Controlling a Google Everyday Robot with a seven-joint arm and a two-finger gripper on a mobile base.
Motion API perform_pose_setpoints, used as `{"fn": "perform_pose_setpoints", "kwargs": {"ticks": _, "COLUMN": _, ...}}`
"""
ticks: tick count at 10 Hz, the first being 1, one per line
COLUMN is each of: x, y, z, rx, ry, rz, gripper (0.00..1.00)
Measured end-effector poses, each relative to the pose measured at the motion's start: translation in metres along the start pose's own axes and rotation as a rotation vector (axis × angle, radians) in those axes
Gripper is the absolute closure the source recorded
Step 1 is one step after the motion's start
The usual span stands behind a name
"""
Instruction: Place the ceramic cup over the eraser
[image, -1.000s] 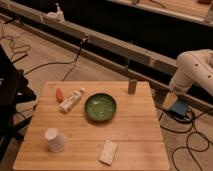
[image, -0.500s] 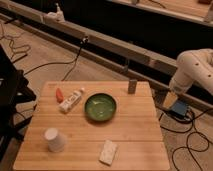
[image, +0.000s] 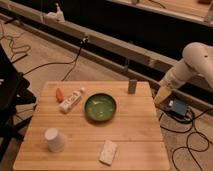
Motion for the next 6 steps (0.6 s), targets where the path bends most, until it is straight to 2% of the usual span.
{"fn": "perform_pose_setpoints", "kwargs": {"ticks": 2, "x": -0.016, "y": 0.010, "z": 0.005, "rx": -0.038, "ry": -0.097, "rz": -0.064, "gripper": 0.20}}
{"fn": "perform_pose_setpoints", "kwargs": {"ticks": 3, "x": -0.019, "y": 0.015, "z": 0.009, "rx": -0.035, "ry": -0.115, "rz": -0.105, "gripper": 0.20}}
{"fn": "perform_pose_setpoints", "kwargs": {"ticks": 5, "x": -0.018, "y": 0.029, "z": 0.021, "rx": 0.002, "ry": -0.101, "rz": -0.206, "gripper": 0.20}}
{"fn": "perform_pose_setpoints", "kwargs": {"ticks": 6, "x": -0.011, "y": 0.043, "z": 0.030, "rx": 0.032, "ry": -0.066, "rz": -0.280, "gripper": 0.20}}
